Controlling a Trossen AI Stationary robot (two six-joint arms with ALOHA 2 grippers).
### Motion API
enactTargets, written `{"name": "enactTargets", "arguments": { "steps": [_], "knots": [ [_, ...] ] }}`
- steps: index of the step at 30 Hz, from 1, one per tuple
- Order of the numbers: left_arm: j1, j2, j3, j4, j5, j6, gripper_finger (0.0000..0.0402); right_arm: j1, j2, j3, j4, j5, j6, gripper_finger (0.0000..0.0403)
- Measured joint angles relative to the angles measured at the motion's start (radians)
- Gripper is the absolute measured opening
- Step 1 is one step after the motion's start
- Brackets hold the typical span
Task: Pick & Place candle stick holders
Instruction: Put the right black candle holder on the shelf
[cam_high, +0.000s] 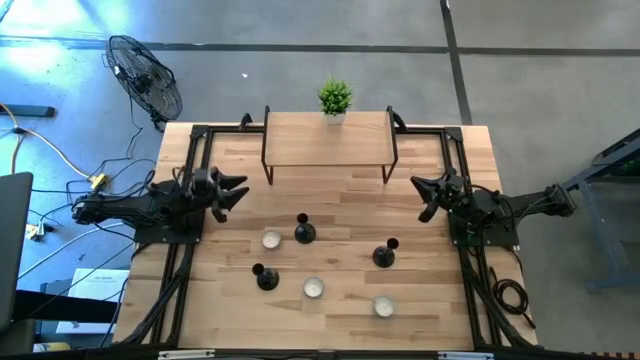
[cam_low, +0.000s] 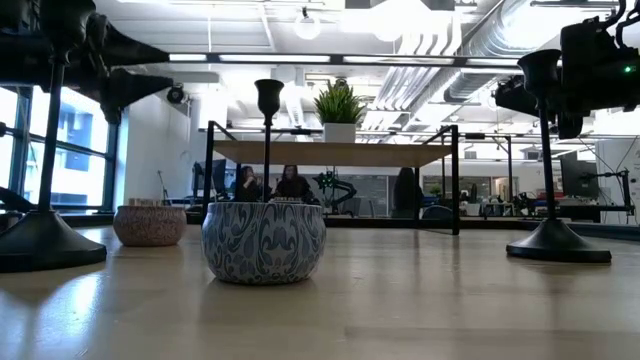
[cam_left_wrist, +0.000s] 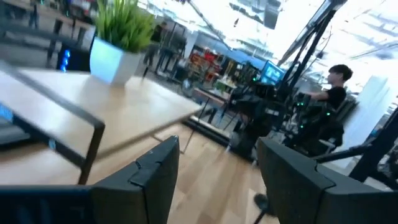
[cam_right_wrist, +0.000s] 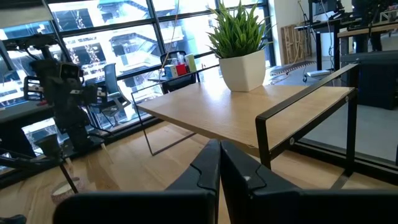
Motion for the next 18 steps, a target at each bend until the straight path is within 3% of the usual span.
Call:
{"name": "enactTargets", "arguments": {
  "steps": [7, 13, 18],
  "knots": [
    [0.0, 0.0, 0.035, 0.001, -0.006, 0.004, 0.0213, 0.0, 0.0, 0.0, 0.074, 0.002, -0.001, 0.0005],
    [0.0, 0.0, 0.039, 0.0, -0.006, 0.004, 0.0213, 0.0, 0.0, 0.0, 0.114, -0.002, 0.098, 0.0005],
    [0.0, 0.0, 0.039, -0.004, -0.085, 0.004, 0.0213, 0.0, 0.0, 0.0, 0.123, 0.039, 0.132, 0.0005]
  ]
}}
